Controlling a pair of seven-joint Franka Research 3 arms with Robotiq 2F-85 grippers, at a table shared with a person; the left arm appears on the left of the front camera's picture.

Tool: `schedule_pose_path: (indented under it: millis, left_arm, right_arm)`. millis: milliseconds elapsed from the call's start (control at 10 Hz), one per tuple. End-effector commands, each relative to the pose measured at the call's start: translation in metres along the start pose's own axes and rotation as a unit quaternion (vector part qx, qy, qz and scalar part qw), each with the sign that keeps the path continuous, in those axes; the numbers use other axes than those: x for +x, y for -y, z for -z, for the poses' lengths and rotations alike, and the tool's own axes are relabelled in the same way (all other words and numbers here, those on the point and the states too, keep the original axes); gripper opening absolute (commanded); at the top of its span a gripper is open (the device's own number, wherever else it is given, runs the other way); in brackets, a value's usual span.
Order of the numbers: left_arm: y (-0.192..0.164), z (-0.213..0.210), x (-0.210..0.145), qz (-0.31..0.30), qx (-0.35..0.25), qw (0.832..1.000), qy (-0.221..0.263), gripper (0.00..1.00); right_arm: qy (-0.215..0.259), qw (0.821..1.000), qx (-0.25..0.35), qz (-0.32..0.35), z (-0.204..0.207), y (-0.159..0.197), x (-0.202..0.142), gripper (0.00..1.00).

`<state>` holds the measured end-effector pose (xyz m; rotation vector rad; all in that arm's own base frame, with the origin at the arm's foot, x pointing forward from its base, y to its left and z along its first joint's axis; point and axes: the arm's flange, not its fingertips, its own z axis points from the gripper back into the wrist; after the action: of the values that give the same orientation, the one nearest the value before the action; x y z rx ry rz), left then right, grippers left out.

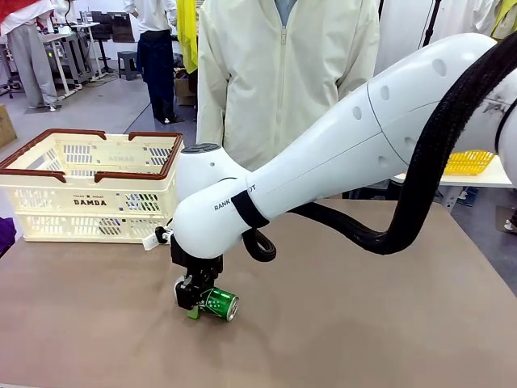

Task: Place the drinks into the Shopping basket.
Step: Pick up one drink and place it into the Shopping basket.

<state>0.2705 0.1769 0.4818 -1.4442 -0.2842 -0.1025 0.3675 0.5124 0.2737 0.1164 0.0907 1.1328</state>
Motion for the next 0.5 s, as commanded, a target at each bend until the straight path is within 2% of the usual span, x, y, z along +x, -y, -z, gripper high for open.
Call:
schedule_pose_path:
  millis: [0,400]
  left_arm:
    - [0.003,0.001,0.0,0.002,-0.014,1.0,0.006,1.0]
    - [0.003,0.001,0.0,0.002,-0.014,1.0,0.006,1.0]
  right_arm:
    - [-0.004,1.0,0.004,-0.004,-0.003,0.002,-0.002,1.0]
    - [-0.004,1.0,0.003,0.001,-0.014,0.003,-0.007,1.0]
